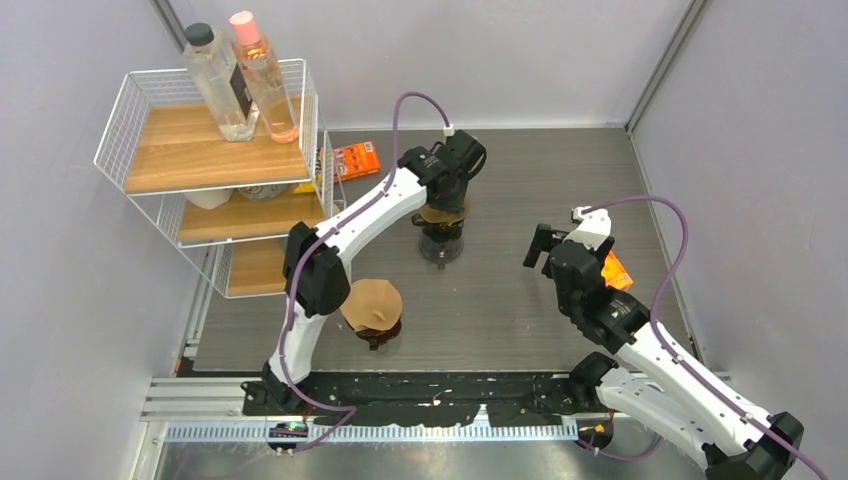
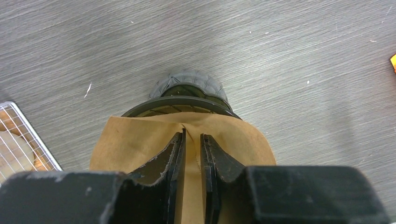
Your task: Place the coffee filter in the dripper
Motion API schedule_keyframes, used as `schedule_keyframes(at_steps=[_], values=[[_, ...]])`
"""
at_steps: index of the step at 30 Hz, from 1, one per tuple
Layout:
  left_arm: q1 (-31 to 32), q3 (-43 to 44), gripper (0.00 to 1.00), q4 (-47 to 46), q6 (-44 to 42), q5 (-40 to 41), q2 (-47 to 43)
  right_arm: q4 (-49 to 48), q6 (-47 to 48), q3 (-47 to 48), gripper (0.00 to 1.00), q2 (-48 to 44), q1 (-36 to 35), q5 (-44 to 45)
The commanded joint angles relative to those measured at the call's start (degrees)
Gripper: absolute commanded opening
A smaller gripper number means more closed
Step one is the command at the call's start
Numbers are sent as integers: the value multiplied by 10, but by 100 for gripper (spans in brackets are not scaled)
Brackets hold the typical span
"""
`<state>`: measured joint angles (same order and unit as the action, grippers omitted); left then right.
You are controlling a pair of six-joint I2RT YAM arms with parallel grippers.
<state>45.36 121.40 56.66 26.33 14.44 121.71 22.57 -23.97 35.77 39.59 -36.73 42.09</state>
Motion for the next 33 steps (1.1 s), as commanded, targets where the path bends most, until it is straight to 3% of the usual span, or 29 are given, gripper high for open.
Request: schedule_keyframes(at_steps=[1,14,25,33], values=[[0,25,23,11,-13,11,8,-2,-6,5,95,-7,3,10],[-1,9,21,6,-15,-28,14,-1,-7,6,95,-11,3,5],[-3,8,28,16,-11,-30,16,-1,-10,4,95,-13,4,4],[-2,1,42,17,-10,-47,7,9,-16,6,95,-13,3,16]])
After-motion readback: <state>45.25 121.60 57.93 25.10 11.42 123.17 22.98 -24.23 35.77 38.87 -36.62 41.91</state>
